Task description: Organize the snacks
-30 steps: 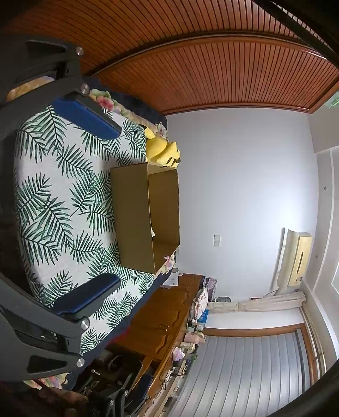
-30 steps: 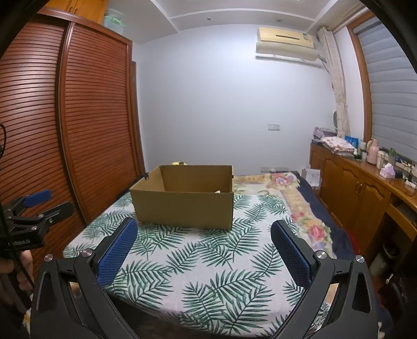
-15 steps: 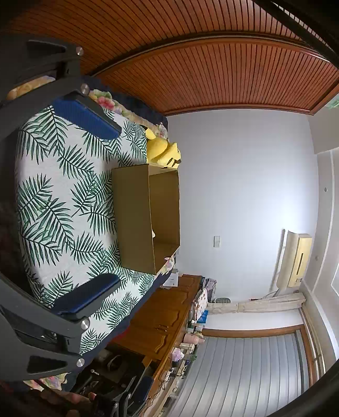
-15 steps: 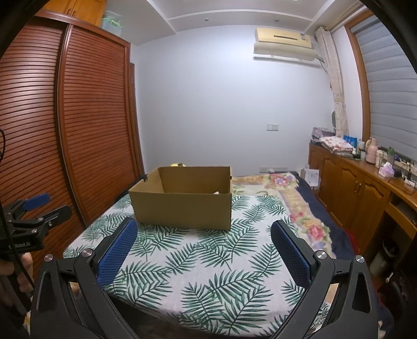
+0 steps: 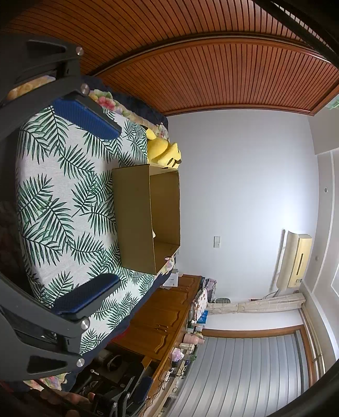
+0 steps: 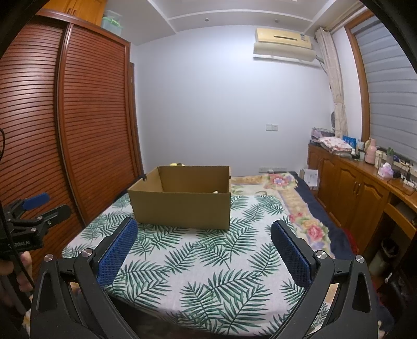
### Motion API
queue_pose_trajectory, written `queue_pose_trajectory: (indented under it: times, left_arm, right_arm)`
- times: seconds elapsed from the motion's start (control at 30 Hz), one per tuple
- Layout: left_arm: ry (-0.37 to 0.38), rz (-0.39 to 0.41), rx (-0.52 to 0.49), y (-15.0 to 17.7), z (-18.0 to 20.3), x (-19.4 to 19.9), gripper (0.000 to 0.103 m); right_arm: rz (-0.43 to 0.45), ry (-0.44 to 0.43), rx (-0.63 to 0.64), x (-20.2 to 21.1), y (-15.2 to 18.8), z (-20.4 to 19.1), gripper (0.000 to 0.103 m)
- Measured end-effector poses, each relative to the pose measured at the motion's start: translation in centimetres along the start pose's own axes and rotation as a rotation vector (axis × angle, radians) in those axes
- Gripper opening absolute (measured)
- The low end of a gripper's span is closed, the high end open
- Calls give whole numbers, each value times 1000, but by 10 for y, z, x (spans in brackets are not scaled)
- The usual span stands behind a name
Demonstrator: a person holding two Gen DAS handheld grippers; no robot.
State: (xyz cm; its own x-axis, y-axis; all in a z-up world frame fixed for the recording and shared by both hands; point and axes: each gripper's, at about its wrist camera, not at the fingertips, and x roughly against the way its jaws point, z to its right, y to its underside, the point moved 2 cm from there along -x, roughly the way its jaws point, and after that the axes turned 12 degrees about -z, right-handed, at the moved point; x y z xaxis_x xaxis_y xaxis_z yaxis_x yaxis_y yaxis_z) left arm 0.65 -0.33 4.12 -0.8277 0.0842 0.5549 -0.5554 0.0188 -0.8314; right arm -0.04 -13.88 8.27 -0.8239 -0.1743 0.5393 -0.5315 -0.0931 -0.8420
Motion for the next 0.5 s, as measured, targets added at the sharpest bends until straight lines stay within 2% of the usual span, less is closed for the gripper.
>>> queue_pose_trajectory:
  times: [0.5]
  left_arm:
    - [2, 0, 0, 1, -1, 0, 103]
  right_arm:
    - [0, 0, 1, 0, 1, 1, 103]
